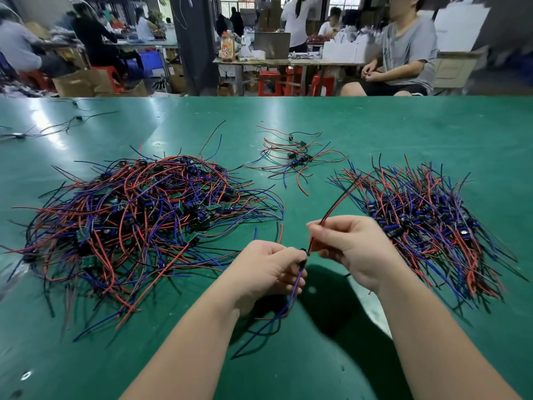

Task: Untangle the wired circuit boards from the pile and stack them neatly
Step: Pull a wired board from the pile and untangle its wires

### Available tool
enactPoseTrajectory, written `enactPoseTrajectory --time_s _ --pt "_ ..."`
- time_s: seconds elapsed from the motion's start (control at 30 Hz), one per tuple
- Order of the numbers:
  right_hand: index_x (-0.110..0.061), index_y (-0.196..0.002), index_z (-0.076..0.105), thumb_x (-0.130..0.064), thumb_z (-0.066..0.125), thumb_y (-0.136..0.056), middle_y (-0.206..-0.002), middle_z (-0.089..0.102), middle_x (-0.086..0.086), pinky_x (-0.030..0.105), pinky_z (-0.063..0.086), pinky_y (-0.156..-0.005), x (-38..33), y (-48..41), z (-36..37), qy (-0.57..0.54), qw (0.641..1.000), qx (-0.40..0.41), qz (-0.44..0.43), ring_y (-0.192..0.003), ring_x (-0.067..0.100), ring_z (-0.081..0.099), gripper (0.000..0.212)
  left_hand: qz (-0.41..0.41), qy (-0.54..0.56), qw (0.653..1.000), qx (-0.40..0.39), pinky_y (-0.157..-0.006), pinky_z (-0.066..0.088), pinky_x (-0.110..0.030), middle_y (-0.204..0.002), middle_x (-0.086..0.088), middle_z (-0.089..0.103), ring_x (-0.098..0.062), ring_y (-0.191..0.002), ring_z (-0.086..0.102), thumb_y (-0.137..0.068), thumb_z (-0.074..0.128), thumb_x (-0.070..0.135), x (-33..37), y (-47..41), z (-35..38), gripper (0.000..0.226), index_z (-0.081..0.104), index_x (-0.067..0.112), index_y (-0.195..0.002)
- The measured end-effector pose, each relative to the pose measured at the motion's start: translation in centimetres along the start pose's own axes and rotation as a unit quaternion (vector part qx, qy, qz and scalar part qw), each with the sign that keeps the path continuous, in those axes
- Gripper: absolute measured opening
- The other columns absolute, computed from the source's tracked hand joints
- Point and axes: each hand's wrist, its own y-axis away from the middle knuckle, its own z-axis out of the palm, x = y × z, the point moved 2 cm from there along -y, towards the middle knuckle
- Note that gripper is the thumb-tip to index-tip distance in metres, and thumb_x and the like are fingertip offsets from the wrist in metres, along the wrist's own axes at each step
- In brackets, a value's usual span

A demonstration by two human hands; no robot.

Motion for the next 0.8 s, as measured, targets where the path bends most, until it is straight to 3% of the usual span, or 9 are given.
enactPoseTrajectory --time_s 0.2,0.3,0.5,0.6,0.67,0.73,0.8 --pt "-0.004 -0.074 0.064 0.004 0.065 -0.080 -0.054 0.066 0.003 0.014 0.047 -0.046 -1.2 -0.8 -3.7 -0.152 0.978 0.141 0.002 -0.049 0.010 0.063 0.010 -0.001 -0.052 0.995 -0.083 -0.050 0.051 -0.019 -0.058 -0.003 0.063 -0.011 -0.049 0.059 -0.089 0.061 0.010 -0.1 0.8 0.8 0.021 0.060 0.005 -0.068" --pt "-0.004 -0.078 0.064 0.004 0.064 -0.083 -0.059 0.068 0.004 0.013 0.050 -0.050 -1.0 -0.9 -4.4 -0.187 0.970 0.155 0.004 -0.056 0.011 0.067 0.009 -0.001 -0.072 0.994 -0.089 -0.051 0.051 -0.019 -0.058 -0.004 0.064 -0.012 -0.050 0.061 -0.088 0.063 0.010 -0.2 0.9 0.9 0.023 0.062 0.007 -0.066" --pt "-0.005 -0.076 0.063 -0.015 0.065 -0.089 -0.055 0.065 0.005 0.014 0.047 -0.043 -1.0 -0.9 -4.8 -0.200 0.958 0.203 -0.017 -0.053 0.012 0.068 0.016 0.013 -0.062 0.994 -0.087 -0.051 0.051 -0.021 -0.062 -0.006 0.064 -0.014 -0.052 0.061 -0.086 0.065 0.012 0.1 1.0 0.2 0.020 0.062 0.009 -0.066" --pt "-0.008 -0.085 0.064 -0.029 0.049 -0.099 -0.058 0.065 0.005 0.015 0.047 -0.043 -0.9 -0.9 -4.2 -0.222 0.957 0.189 -0.005 -0.052 0.011 0.067 0.029 0.030 0.008 0.995 -0.093 -0.049 0.050 -0.020 -0.064 -0.006 0.066 -0.013 -0.052 0.062 -0.081 0.070 0.017 0.7 1.3 0.4 0.018 0.066 0.013 -0.064" --pt "-0.009 -0.093 0.061 -0.029 0.043 -0.101 -0.067 0.066 0.010 0.016 0.049 -0.046 -0.7 -0.9 -3.0 -0.215 0.963 0.160 0.014 -0.053 0.014 0.068 0.029 0.052 0.122 0.988 -0.083 -0.049 0.052 -0.020 -0.068 -0.006 0.070 -0.012 -0.053 0.065 -0.072 0.070 0.024 1.4 1.3 0.5 0.013 0.070 0.014 -0.064" --pt "-0.006 -0.102 0.060 -0.015 0.054 -0.095 -0.072 0.066 0.012 0.018 0.049 -0.048 -0.2 -0.6 -1.5 -0.142 0.984 0.103 0.010 -0.053 0.014 0.066 0.013 0.061 0.241 0.967 -0.060 -0.049 0.054 -0.020 -0.074 -0.008 0.073 -0.013 -0.058 0.069 -0.065 0.070 0.024 1.9 1.2 0.3 0.014 0.070 0.012 -0.073" --pt "-0.004 -0.111 0.061 -0.003 0.068 -0.080 -0.072 0.068 0.009 0.017 0.047 -0.050 0.3 -0.2 0.1 -0.063 0.997 0.012 -0.033 -0.054 0.011 0.063 0.032 0.052 0.317 0.947 -0.030 -0.049 0.055 -0.020 -0.076 -0.010 0.074 -0.014 -0.062 0.071 -0.062 0.069 0.021 2.0 1.0 0.0 0.024 0.066 0.008 -0.081"
